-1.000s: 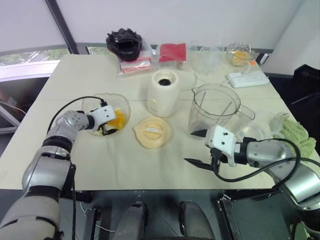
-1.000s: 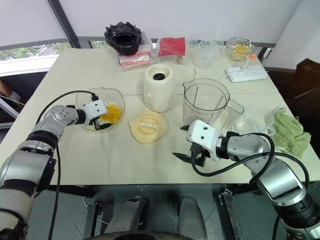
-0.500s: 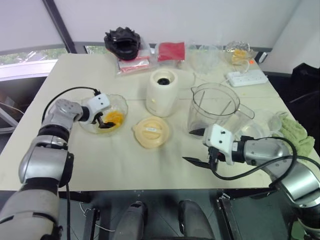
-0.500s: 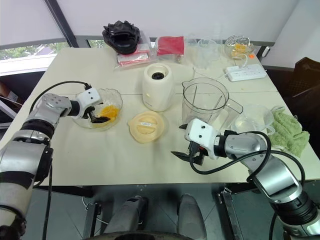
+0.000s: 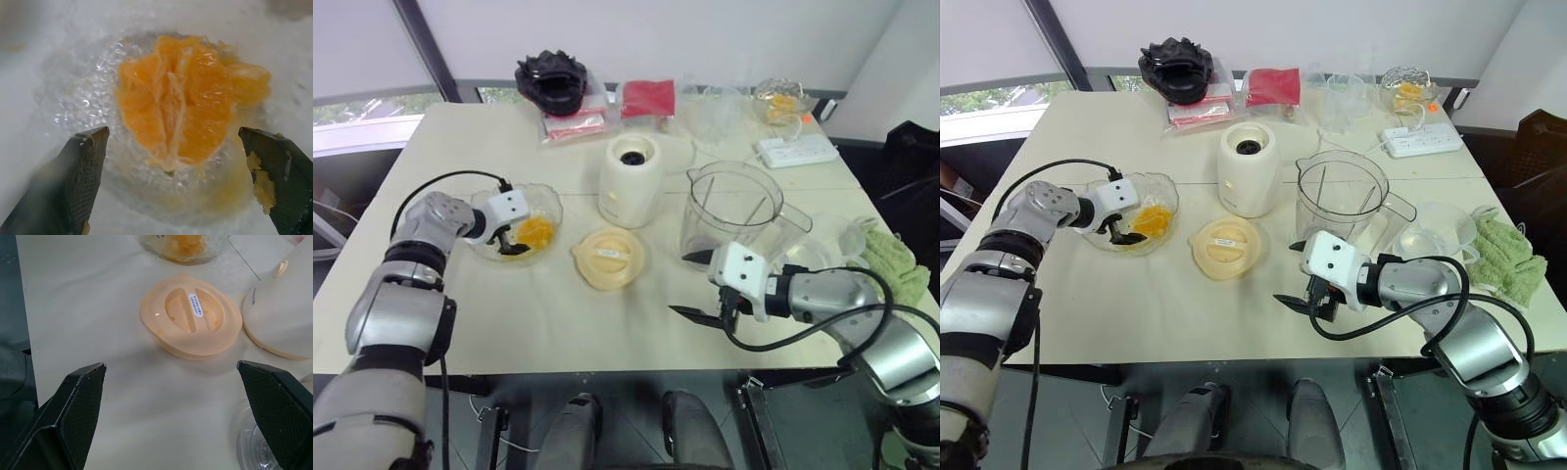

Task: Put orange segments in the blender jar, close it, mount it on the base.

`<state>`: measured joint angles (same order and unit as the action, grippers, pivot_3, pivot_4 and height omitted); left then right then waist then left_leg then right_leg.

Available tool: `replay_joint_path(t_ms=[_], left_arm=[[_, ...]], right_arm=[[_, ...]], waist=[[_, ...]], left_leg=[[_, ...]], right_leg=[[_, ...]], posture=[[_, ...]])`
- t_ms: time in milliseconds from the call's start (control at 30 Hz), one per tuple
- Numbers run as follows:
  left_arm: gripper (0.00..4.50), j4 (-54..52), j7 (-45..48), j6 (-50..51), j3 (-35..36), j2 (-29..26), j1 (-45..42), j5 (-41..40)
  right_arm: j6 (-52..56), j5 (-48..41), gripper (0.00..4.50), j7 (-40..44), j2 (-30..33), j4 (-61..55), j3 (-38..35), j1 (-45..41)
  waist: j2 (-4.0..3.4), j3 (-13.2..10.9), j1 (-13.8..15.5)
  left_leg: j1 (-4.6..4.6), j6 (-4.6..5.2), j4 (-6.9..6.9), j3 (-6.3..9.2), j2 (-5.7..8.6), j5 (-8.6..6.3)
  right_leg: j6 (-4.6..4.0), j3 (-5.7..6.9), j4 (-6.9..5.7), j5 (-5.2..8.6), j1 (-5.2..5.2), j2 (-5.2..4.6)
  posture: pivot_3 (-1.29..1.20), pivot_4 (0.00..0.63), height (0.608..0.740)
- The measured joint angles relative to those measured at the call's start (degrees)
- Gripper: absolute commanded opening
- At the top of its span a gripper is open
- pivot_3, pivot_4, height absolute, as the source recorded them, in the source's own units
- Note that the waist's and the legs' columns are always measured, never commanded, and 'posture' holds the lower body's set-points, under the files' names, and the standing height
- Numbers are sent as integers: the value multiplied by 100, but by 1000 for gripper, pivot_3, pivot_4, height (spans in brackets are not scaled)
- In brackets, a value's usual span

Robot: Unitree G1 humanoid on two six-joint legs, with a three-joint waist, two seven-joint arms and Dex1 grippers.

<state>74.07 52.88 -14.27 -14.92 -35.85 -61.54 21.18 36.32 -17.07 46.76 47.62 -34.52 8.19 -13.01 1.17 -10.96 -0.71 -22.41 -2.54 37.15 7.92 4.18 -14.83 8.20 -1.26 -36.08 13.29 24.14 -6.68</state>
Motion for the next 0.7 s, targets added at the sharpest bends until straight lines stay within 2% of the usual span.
replay_joint_path(t_ms=[333,700], left_arm=[[4429,121,-614,-96,-229,315,0,304],[4429,132,-983,209,-206,423,-19,429]], right_arm=[[58,-3,4500,-70,0,-22,-3,84],[87,-3,4500,-167,0,-92,-6,135]], waist=[[1,0,-9],[-2,3,-5]], left_leg=[[0,0,0,-1,0,0],[5,0,5,-1,0,1]], right_leg=[[0,0,-1,0,1,0],[-1,0,-5,-1,-4,0]], posture=[[0,150,740],[0,150,740]])
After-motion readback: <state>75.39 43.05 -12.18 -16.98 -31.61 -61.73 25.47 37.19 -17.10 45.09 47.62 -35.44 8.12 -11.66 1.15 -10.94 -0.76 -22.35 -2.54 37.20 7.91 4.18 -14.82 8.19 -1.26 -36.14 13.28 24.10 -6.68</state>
